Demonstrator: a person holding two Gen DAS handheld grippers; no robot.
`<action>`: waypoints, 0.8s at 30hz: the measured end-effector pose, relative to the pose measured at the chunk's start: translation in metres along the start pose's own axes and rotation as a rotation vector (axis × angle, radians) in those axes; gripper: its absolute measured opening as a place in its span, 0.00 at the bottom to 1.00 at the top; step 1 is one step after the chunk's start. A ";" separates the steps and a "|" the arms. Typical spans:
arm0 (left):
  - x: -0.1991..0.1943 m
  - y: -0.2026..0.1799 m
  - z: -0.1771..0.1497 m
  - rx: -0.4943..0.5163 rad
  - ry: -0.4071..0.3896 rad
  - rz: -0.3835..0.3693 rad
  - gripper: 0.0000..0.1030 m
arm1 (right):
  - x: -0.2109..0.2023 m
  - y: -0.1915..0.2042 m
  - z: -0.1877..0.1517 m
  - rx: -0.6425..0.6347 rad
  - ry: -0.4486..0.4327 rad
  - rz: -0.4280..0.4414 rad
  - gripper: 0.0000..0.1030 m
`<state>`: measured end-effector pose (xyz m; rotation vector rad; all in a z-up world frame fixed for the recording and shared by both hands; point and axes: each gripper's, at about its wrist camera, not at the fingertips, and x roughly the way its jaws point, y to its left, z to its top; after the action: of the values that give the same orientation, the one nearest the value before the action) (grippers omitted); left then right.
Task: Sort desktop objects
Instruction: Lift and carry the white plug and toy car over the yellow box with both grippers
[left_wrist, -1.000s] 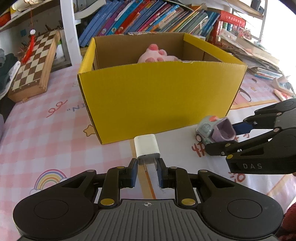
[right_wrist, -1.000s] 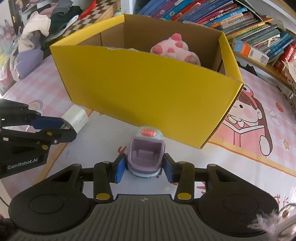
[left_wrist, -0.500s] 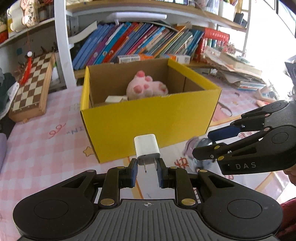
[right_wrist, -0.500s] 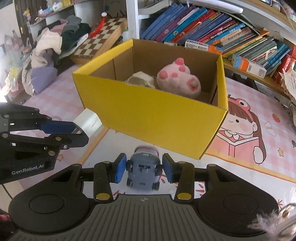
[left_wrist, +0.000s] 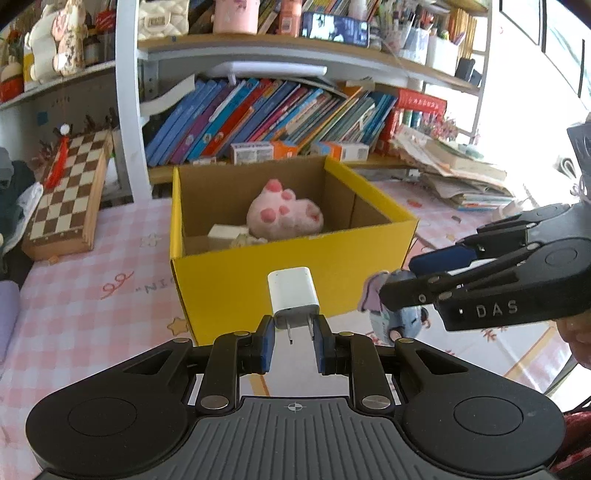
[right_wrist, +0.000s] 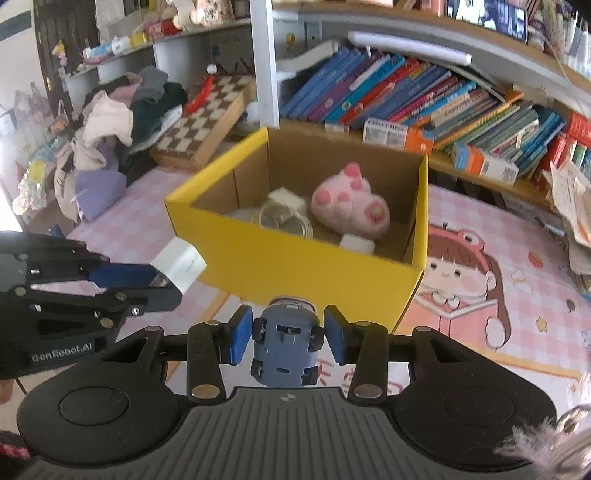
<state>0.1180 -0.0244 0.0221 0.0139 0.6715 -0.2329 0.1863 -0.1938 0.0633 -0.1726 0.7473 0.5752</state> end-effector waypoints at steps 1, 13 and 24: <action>-0.002 0.000 0.002 0.000 -0.009 -0.003 0.20 | -0.004 0.000 0.003 -0.002 -0.013 0.001 0.39; -0.014 0.000 0.040 0.043 -0.117 0.000 0.20 | -0.032 -0.012 0.058 -0.069 -0.165 -0.015 0.39; 0.011 0.012 0.073 0.073 -0.136 0.060 0.20 | -0.003 -0.041 0.102 -0.126 -0.194 -0.039 0.39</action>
<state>0.1734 -0.0216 0.0716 0.0875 0.5261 -0.1991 0.2673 -0.1939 0.1374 -0.2435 0.5194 0.5927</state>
